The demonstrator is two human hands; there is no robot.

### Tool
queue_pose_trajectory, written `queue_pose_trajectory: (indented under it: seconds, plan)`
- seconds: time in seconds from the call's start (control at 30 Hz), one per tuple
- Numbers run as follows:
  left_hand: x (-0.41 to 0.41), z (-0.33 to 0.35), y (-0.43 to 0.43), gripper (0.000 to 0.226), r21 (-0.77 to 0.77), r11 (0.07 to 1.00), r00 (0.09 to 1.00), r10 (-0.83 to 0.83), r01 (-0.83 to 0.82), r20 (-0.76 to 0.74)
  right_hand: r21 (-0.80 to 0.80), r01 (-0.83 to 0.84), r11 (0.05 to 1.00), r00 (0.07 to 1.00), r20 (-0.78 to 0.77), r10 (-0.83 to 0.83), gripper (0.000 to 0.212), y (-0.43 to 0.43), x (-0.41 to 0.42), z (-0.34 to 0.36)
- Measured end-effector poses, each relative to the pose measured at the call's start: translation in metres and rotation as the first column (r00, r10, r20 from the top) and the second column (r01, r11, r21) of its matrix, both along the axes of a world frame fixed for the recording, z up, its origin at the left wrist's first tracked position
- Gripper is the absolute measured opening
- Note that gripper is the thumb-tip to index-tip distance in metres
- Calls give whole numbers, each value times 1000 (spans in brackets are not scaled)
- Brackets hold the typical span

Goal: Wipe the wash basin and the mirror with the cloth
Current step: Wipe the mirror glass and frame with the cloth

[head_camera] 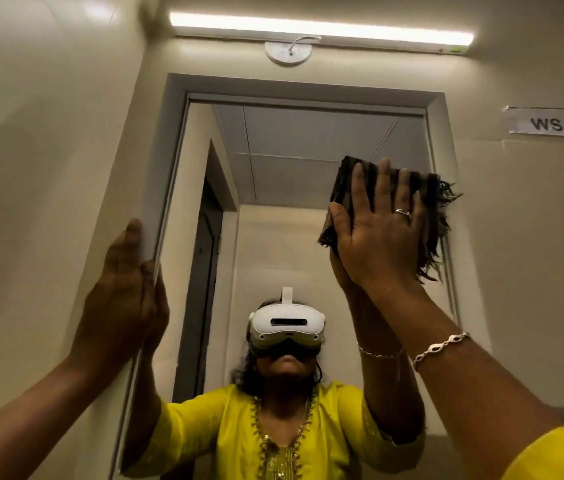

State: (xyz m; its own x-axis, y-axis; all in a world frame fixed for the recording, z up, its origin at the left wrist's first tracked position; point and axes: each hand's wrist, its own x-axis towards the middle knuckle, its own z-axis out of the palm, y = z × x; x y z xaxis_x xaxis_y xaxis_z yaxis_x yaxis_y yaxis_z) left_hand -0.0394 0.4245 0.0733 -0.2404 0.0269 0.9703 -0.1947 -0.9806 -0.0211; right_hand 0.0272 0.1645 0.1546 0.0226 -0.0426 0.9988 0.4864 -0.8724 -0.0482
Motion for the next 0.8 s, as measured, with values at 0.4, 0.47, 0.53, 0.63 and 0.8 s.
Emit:
queue_pose_trajectory:
  seconds: [0.4, 0.47, 0.53, 0.63, 0.8]
  plan:
    - [-25, -1, -13, 56, -56, 997, 989, -57, 50, -133, -255, -177, 951, 984, -31, 175, 61, 143, -56, -12]
    - [-25, 0, -12, 56, -58, 997, 989, -55, 48, -135, -276, -180, 944, 984, -33, 178, 60, 156, -61, -8]
    - [-25, 1, -10, 58, -55, 997, 988, -52, 45, -142, -294, -166, 941, 986, -26, 165, 60, 164, -64, -6]
    - [-26, 2, -8, 65, -38, 999, 988, -23, 17, -153, -332, -145, 932, 988, -2, 153, 59, 167, -65, -6]
    - [-31, 1, -5, 57, -19, 999, 990, 26, -29, -140, -416, -144, 898, 985, 26, 170, 59, 159, -61, -10]
